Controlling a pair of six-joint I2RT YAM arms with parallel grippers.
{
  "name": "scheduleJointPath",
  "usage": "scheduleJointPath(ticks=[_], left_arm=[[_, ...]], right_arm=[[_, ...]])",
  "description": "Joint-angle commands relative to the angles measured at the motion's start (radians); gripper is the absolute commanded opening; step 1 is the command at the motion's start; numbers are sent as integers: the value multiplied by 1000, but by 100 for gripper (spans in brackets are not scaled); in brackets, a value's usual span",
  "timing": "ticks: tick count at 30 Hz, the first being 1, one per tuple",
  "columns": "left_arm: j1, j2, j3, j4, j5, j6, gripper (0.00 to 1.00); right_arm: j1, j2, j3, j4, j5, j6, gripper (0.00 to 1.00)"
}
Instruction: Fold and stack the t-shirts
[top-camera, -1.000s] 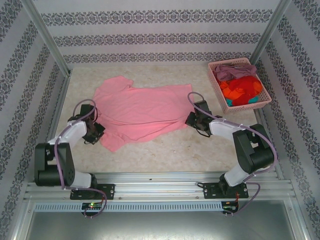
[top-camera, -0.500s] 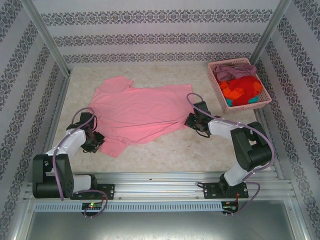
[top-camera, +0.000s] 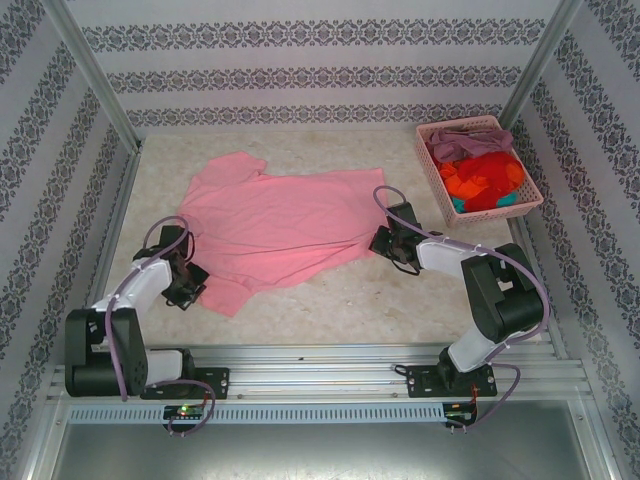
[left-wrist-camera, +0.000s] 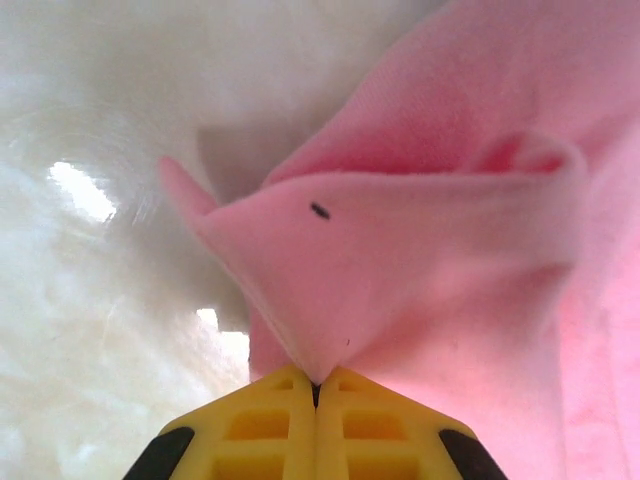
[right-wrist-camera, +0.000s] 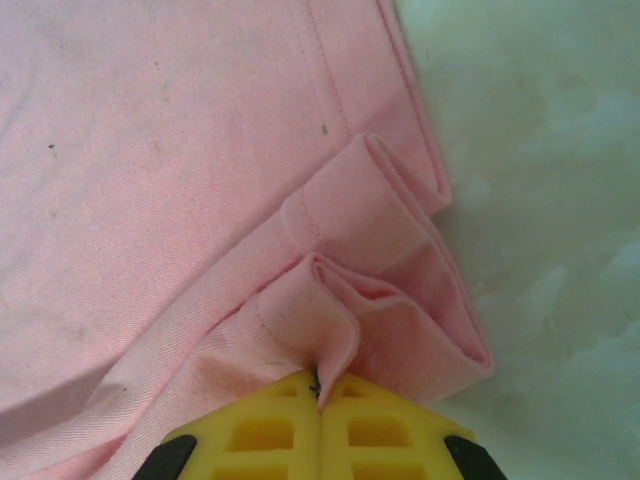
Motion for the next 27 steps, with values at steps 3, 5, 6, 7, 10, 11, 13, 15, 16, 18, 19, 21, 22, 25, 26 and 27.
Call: scheduleJointPath(ticks=[3, 5, 6, 7, 10, 11, 13, 15, 16, 18, 19, 21, 22, 25, 26, 27], left_arm=[[11, -104, 16, -162, -2, 5, 0], [11, -141, 3, -202, 0, 5, 0], [11, -161, -8, -220, 0, 3, 0], [11, -178, -19, -235, 0, 0, 0], [11, -221, -61, -254, 17, -17, 0], [11, -227, -76, -254, 27, -24, 0], [11, -229, -102, -240, 53, -35, 0], [11, -221, -124, -219, 96, -51, 0], [10, -220, -137, -202, 116, -57, 0], [11, -212, -146, -169, 120, -63, 0], [11, -200, -142, -154, 104, -61, 0], [12, -153, -120, -111, 69, -50, 0], [11, -116, -104, -87, 49, -41, 0], [19, 20, -52, -6, 28, -10, 0], [23, 67, -32, 19, 18, -1, 0], [27, 104, -15, 38, 13, 6, 0]], right_arm=[[-9, -29, 0, -6, 3, -18, 0], [-10, -34, -2, -10, 7, -20, 0], [-11, -36, -3, -11, 9, -20, 0], [-12, -36, -3, -12, 8, -20, 0], [-13, -29, -3, -10, 6, -20, 0], [-14, -25, -2, -10, 5, -20, 0], [-12, -18, 1, -7, 0, -17, 0], [-13, -12, 7, -7, -4, -17, 0], [-13, -12, 10, -7, -5, -18, 0], [-11, -9, 13, -8, -2, -20, 0], [-11, -7, 16, -7, -2, -19, 0], [-9, -6, 17, -2, -5, -17, 0], [-8, -4, 17, 1, -5, -15, 0], [-8, -4, 17, 1, -2, -15, 0], [-8, -6, 14, 1, 1, -16, 0], [-9, -5, 13, 2, 5, -17, 0]])
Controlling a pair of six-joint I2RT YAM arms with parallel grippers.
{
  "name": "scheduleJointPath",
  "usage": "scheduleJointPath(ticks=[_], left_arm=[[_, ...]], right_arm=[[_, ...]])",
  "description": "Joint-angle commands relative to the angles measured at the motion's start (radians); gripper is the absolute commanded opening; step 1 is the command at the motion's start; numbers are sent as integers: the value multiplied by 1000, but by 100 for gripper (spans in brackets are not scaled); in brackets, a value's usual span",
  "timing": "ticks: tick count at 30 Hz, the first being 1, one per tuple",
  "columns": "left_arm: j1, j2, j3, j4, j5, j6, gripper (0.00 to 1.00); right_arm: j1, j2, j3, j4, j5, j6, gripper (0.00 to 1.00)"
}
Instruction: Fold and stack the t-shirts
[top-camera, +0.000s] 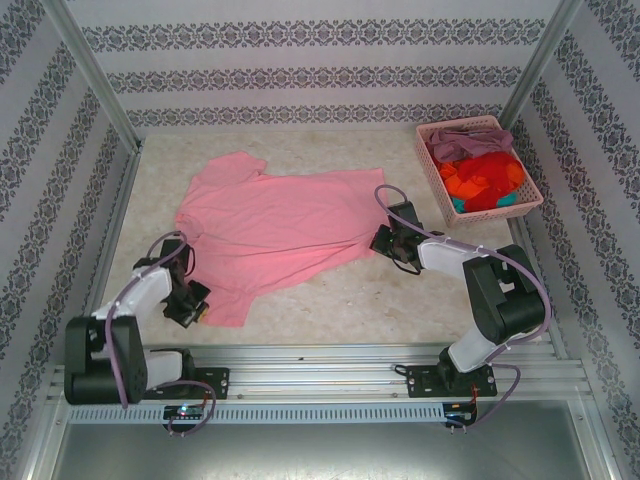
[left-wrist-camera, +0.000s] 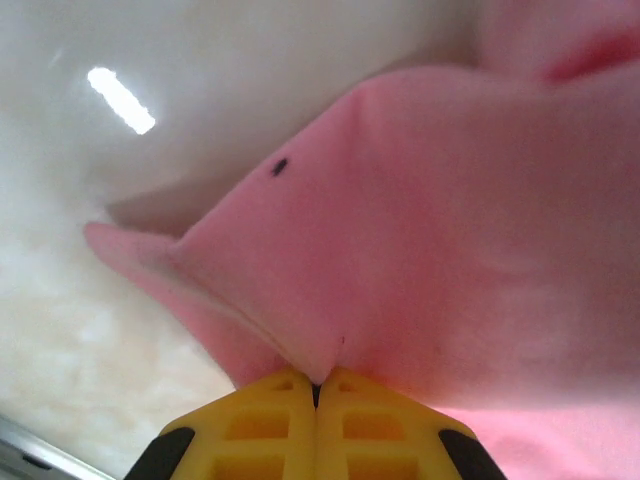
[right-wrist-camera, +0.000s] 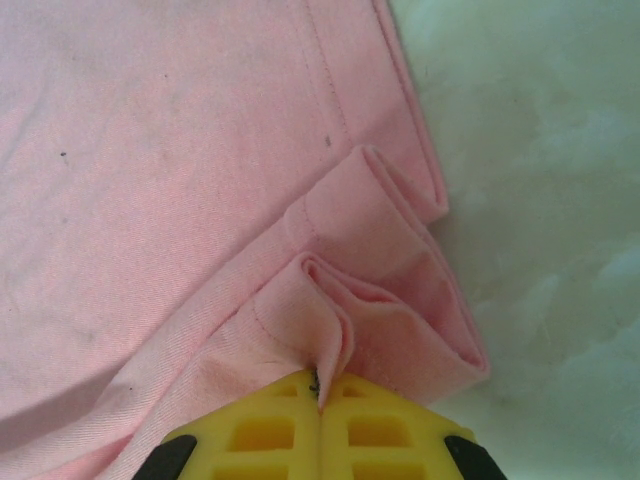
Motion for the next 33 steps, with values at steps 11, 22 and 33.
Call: scheduleJointPath(ticks=[11, 22, 33], left_arm=[[69, 495, 284, 314, -23, 67, 0], [70, 581, 491, 312, -2, 76, 0], [70, 128, 76, 198, -10, 61, 0]], right_arm=[[-7, 155, 112, 82, 0, 12, 0], [-7, 248, 276, 66, 17, 4, 0], [19, -69, -8, -44, 57, 7, 0]])
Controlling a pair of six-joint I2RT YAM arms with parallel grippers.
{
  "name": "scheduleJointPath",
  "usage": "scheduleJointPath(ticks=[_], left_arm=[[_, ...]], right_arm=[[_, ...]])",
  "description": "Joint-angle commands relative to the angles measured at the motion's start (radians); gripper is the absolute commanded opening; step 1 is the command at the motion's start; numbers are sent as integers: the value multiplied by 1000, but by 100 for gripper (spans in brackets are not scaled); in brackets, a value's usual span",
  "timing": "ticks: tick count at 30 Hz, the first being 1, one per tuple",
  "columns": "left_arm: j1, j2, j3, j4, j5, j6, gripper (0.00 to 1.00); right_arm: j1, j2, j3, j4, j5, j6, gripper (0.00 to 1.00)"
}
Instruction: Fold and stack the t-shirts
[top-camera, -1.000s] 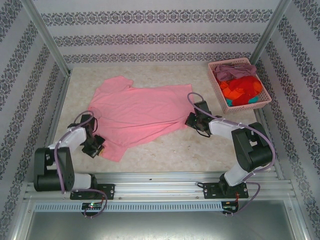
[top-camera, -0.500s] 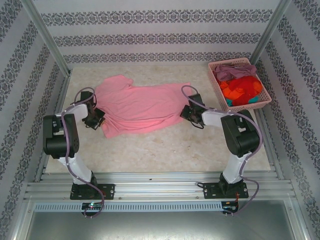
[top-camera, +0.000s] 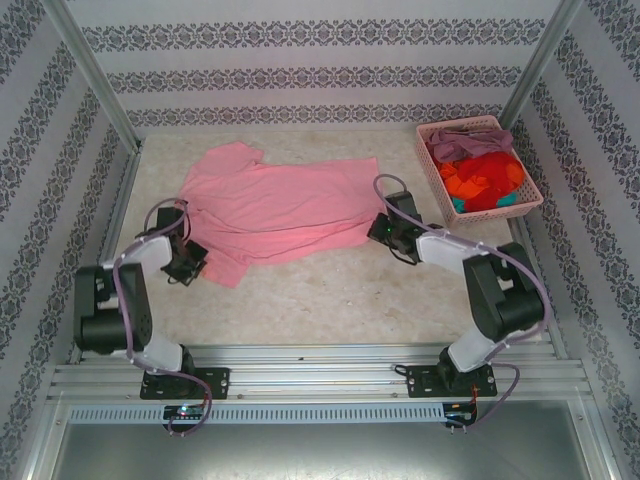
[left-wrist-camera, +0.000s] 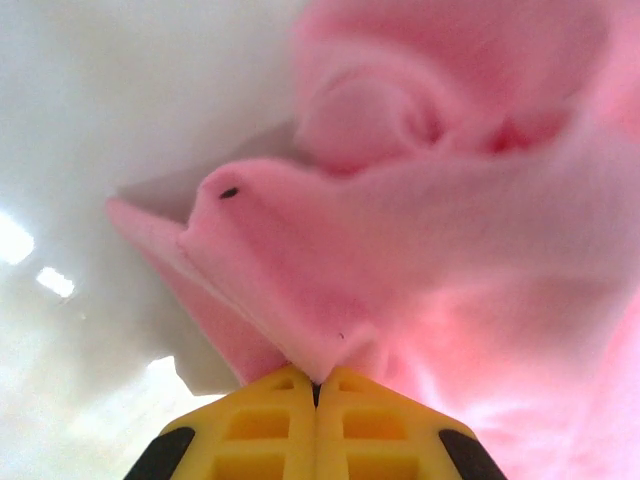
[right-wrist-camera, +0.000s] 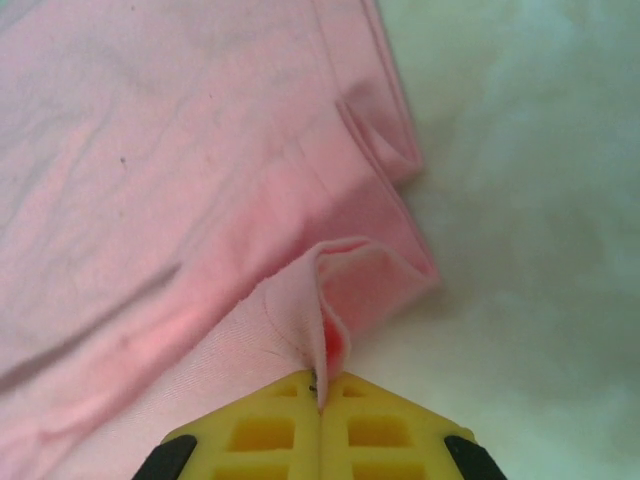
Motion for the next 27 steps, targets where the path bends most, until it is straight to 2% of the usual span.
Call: scheduleJointPath(ticks=[1, 3, 6, 8, 10, 14, 20, 27], left_arm=[[13, -116, -91, -125, -25, 2, 0], [13, -163, -124, -157, -26, -2, 0], [13, -187, -136, -166, -35, -15, 22], [13, -190, -123, -173, -38, -30, 33], [13, -206, -101, -184, -37, -51, 40], [13, -244, -63, -215, -69, -69, 42], [13, -202, -45, -228, -96, -61, 42], [13, -105, -110, -124, -115, -98, 42]], right_arm=[[18, -76, -75, -75, 35, 4, 0], [22, -97, -106, -87, 35, 10, 0], [25, -92, -119, -85, 35, 14, 0], [27, -81, -116, -76, 32, 16, 0], [30, -73, -105, -70, 30, 17, 0], [36, -60, -87, -69, 31, 12, 0], [37, -34, -86, -56, 23, 17, 0], [35, -19, -83, -51, 21, 14, 0]])
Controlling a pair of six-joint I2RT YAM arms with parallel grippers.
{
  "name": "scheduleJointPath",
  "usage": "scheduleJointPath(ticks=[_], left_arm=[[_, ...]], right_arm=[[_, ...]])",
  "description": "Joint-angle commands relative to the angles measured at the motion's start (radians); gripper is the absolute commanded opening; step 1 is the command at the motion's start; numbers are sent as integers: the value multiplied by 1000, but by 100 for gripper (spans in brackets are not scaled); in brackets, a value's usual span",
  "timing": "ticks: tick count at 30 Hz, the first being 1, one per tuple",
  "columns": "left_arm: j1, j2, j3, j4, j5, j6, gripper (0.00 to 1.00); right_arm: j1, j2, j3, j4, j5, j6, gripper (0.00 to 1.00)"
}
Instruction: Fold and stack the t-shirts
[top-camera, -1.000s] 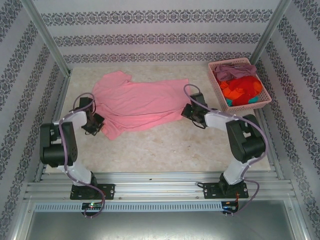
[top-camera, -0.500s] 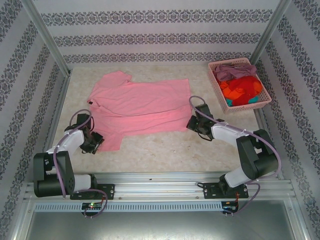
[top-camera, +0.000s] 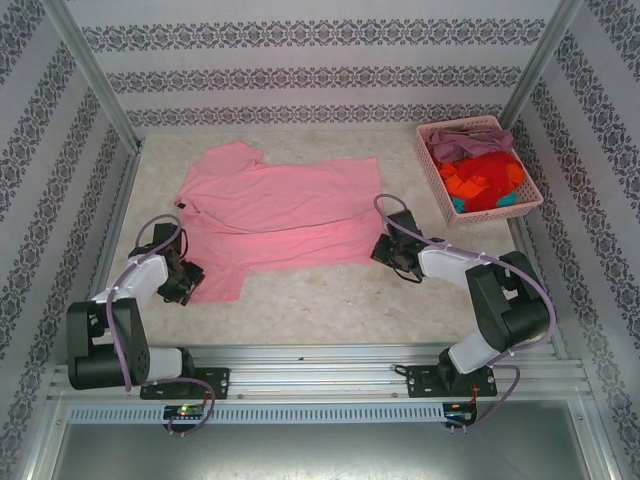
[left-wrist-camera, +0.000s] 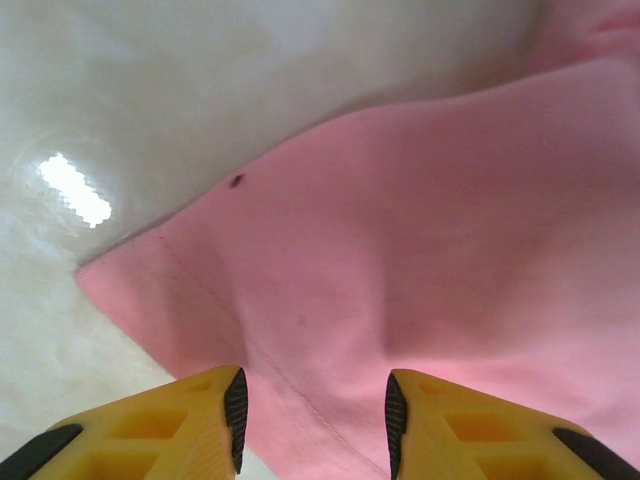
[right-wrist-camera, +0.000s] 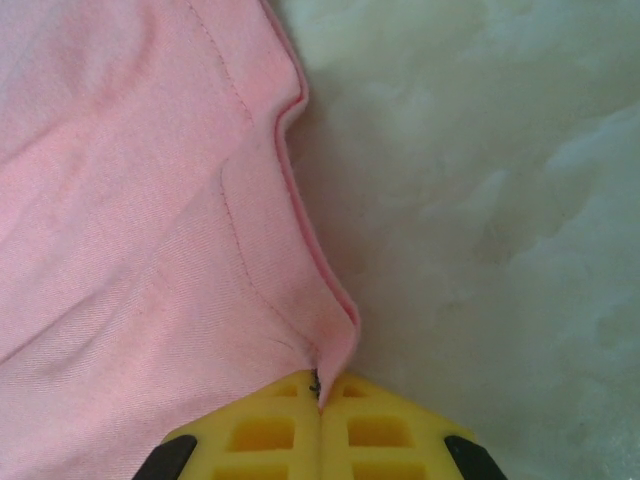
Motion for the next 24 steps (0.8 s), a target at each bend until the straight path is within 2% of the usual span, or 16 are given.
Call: scheduleJointPath(ticks=[1, 4, 7, 11, 13, 24], left_arm=[[13, 68, -22, 43, -14, -32, 41], [12, 123, -32, 65, 12, -36, 39], [13, 133, -57, 83, 12, -46, 32], [13, 125, -70, 93, 20, -45, 7], [14, 102, -71, 86, 19, -45, 0], [13, -194, -132, -33, 14, -71, 0]], right_arm=[[10, 15, 25, 15, 11, 4, 0], [9, -1, 21, 6, 15, 3, 0], [0, -28, 11, -5, 23, 0, 0], [-10, -53, -4, -16, 25, -1, 0], [-12, -64, -7, -25, 24, -1, 0], [20, -279, -171, -134, 86, 83, 0]])
